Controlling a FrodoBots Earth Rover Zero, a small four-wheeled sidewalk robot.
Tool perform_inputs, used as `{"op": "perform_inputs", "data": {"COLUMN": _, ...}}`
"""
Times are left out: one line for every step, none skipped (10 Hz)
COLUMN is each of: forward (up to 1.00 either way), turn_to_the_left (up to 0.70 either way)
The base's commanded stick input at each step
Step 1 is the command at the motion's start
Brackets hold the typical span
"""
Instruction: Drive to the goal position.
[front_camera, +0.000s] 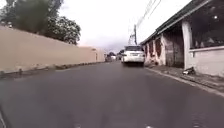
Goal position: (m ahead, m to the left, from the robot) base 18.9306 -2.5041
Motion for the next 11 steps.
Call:
{"op": "perform_inputs", "data": {"forward": 1.0, "turn_to_the_left": 0.0}}
{"op": "perform_inputs", "data": {"forward": 1.0, "turn_to_the_left": 0.0}}
{"op": "perform_inputs", "data": {"forward": 1.0, "turn_to_the_left": 0.0}}
{"op": "perform_inputs", "data": {"forward": 1.0, "turn_to_the_left": 0.0}}
{"op": "perform_inputs", "data": {"forward": 1.0, "turn_to_the_left": 0.0}}
{"op": "perform_inputs", "data": {"forward": 1.0, "turn_to_the_left": 0.0}}
{"op": "perform_inputs", "data": {"forward": 1.0, "turn_to_the_left": 0.0}}
{"op": "perform_inputs", "data": {"forward": 1.0, "turn_to_the_left": 0.0}}
{"op": "perform_inputs", "data": {"forward": 1.0, "turn_to_the_left": 0.0}}
{"op": "perform_inputs", "data": {"forward": 1.0, "turn_to_the_left": 0.0}}
{"op": "perform_inputs", "data": {"forward": 1.0, "turn_to_the_left": 0.0}}
